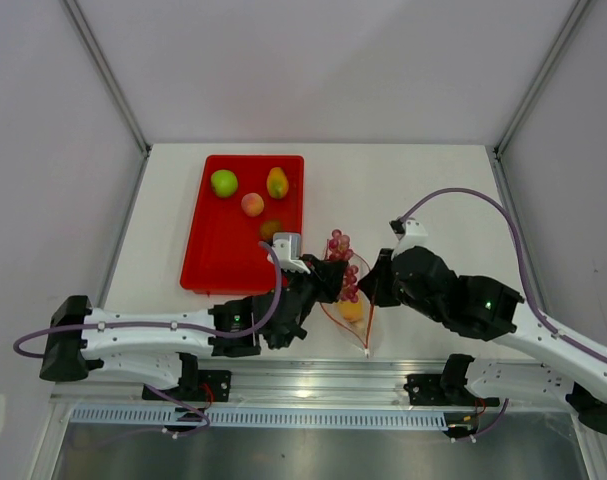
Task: Place the food in the zip-top bag and seal the zipper
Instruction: Place the fake fruit in the zipper food storage bag.
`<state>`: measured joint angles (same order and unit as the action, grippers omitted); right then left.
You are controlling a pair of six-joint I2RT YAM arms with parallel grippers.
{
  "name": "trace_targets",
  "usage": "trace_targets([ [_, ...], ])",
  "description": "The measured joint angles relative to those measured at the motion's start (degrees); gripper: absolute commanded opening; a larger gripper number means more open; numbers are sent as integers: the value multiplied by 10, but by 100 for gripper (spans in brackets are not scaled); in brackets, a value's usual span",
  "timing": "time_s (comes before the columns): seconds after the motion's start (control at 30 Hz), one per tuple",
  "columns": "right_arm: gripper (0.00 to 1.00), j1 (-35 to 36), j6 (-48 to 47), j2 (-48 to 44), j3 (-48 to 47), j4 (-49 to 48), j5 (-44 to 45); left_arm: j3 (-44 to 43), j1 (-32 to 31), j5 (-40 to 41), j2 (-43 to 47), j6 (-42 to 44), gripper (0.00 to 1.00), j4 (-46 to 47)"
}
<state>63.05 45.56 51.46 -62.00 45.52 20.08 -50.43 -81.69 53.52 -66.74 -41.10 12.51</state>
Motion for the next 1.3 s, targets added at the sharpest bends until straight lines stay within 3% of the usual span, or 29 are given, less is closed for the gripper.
trace_targets([
  [0.1,0,-2,0,-2,-1,0,0,19,-2,-16,0,27,27,26],
  [0.23,0,-4,0,-2,-1,0,0,59,-6,-38,7,68,69,77],
  [0.37,0,-5,0,-2,-1,0,0,80,-10,-53,14,102,82,104],
  [0.47,0,-6,0,-2,-1,3,0,74,-11,-58,20,121,99,103],
  [0.7,0,-7,0,-3,-1,8,0,64,-11,-60,64,137,99,86],
  [0.9,0,-7,-1,-10,0,14,0,3,8,-49,84,122,99,-6],
  [1.13,0,-9,-2,-25,0,35,6,-42,150,-57,90,7,100,-199],
  [1.3,0,-10,-4,-35,0,46,13,-86,234,-13,55,-119,99,-350],
])
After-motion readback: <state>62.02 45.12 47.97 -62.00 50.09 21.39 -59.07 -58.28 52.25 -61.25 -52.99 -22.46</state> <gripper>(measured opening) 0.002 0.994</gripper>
